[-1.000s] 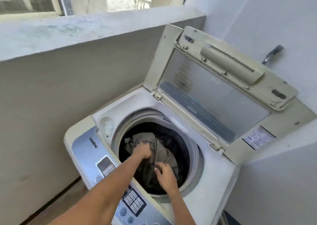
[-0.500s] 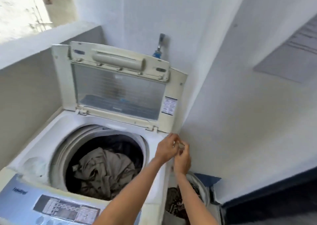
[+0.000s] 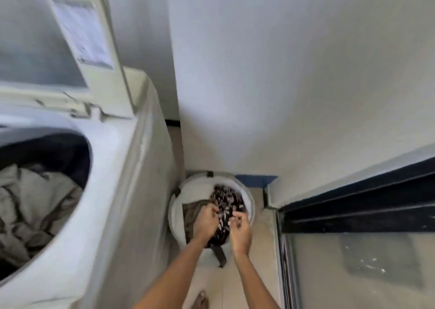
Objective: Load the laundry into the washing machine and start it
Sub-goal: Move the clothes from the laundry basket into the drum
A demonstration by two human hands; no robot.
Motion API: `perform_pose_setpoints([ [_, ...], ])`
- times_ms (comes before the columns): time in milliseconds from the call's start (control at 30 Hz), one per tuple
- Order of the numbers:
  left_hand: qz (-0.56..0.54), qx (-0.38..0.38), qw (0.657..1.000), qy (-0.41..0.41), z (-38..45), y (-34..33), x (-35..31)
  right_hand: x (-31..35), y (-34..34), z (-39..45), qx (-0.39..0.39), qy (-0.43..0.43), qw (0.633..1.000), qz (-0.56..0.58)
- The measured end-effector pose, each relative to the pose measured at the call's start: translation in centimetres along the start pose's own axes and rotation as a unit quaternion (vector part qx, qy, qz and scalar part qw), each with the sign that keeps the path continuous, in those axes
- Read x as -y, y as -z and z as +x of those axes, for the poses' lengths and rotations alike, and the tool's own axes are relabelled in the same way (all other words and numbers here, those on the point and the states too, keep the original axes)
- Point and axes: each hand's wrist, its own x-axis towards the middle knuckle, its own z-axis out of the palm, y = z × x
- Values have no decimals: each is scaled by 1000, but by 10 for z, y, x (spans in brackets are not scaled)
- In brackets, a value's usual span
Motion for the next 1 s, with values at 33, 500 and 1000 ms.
perform_pose_setpoints([
  [33,-2,1,1000,16,14,-17,16,-19,-9,16,1,-15,1000,-11],
  [500,85,107,988,71,91,-116,120,-143,-99,159,113,-8,902,-416],
  [1000,-117,20,993,-28,-14,44,-33,103,64,18,179,17,903,391],
])
